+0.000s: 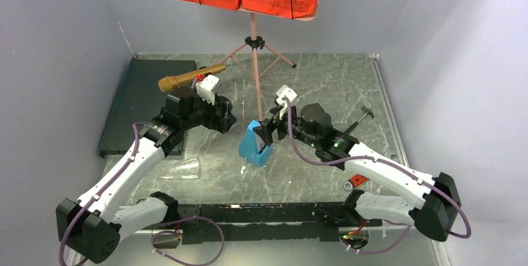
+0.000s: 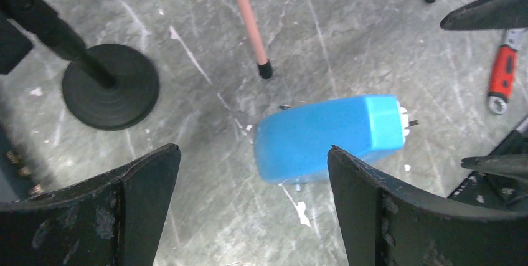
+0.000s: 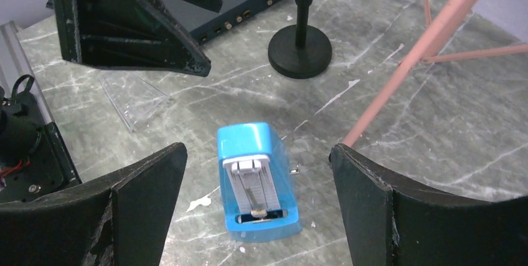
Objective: Pack up the instrument practice props
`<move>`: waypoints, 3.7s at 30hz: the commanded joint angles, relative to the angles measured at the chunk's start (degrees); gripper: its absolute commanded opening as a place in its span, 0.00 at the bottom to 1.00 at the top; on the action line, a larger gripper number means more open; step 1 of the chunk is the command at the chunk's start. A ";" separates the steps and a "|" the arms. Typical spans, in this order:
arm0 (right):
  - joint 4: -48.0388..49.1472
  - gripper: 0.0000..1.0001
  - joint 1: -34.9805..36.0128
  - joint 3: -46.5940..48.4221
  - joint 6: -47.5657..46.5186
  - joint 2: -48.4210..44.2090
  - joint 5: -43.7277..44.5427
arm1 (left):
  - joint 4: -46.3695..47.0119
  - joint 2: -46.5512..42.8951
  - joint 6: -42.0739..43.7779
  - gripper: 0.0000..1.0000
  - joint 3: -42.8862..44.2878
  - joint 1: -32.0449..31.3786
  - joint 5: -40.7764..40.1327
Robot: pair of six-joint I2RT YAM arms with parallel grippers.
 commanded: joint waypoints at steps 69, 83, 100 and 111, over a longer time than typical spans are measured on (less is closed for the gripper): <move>17.56 0.19 0.75 -15.73 6.00 -1.56 -0.42 | 5.10 14.76 -17.31 0.87 9.07 -7.35 12.70; 17.60 0.18 0.72 -15.42 5.94 -2.38 -2.40 | 3.42 15.53 -18.12 0.87 10.17 -8.76 10.81; 21.01 0.19 0.67 -17.00 6.02 -0.44 -0.37 | 0.51 15.25 -18.99 0.72 10.43 -10.01 9.56; 23.74 0.19 0.64 -18.36 6.02 1.41 3.14 | 0.79 15.60 -19.54 0.59 10.84 -10.84 9.95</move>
